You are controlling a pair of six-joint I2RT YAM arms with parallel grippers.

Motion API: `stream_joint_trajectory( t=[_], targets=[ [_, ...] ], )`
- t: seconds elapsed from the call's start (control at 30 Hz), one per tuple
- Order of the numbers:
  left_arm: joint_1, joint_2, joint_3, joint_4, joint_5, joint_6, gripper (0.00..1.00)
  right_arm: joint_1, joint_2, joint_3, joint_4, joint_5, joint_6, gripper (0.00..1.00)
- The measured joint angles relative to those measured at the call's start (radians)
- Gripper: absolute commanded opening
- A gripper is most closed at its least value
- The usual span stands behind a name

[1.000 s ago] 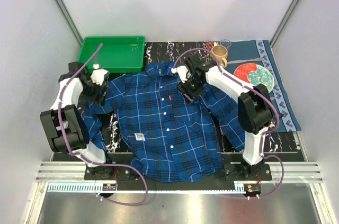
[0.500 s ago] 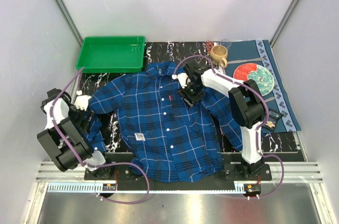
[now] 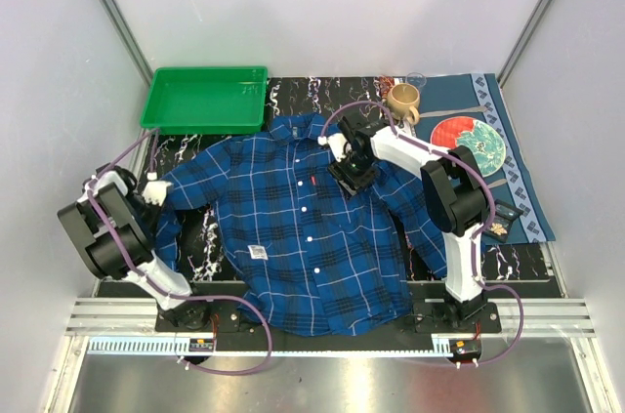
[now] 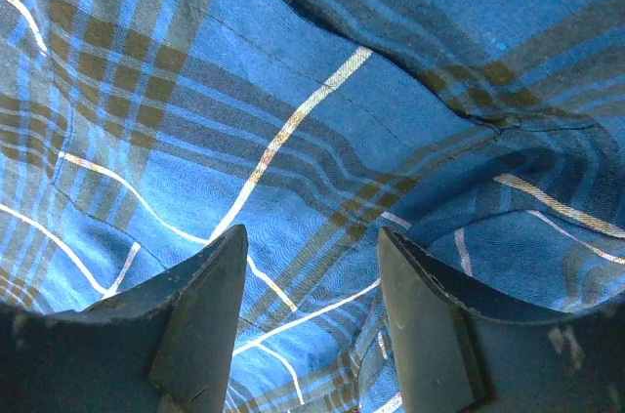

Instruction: Pin the brooch onto the clothing

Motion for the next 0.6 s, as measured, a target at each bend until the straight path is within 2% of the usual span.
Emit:
stream_joint_trajectory(
  t=[0.13, 0.23, 0.33, 0.37, 0.4, 0.43, 0.47, 0.53, 0.6],
  targets=[
    [-0.035, 0.023, 0.084, 0.003, -0.006, -0.004, 0.00, -0.012, 0.000, 0.000, -0.001, 0.003, -0.001, 0.62],
    [-0.110, -0.038, 0.161, 0.040, -0.038, -0.002, 0.00, -0.034, 0.000, -0.003, -0.003, 0.003, -0.001, 0.62],
    [-0.274, -0.220, 0.188, 0.128, -0.097, 0.036, 0.00, -0.062, -0.003, -0.013, -0.003, 0.003, -0.001, 0.62],
    [-0.366, -0.306, 0.182, 0.171, -0.133, 0.065, 0.03, -0.070, -0.006, -0.018, -0.003, 0.003, -0.001, 0.62],
    [-0.455, -0.386, 0.174, 0.205, -0.147, 0.102, 0.10, -0.077, -0.009, -0.024, -0.003, 0.003, -0.001, 0.62],
    [-0.543, -0.455, 0.155, 0.245, -0.163, 0.137, 0.21, -0.081, -0.013, -0.027, -0.004, 0.003, -0.001, 0.62],
    [-0.663, -0.542, 0.121, 0.290, -0.187, 0.181, 0.57, -0.084, -0.018, -0.030, -0.005, 0.003, -0.001, 0.62],
    [-0.852, -0.671, 0.043, 0.333, -0.213, 0.267, 0.74, -0.085, -0.029, -0.033, -0.007, 0.002, -0.001, 0.62],
    [-1.047, -0.787, -0.057, 0.339, -0.241, 0.337, 0.78, -0.084, -0.040, -0.032, -0.008, 0.001, -0.001, 0.62]
  ],
)
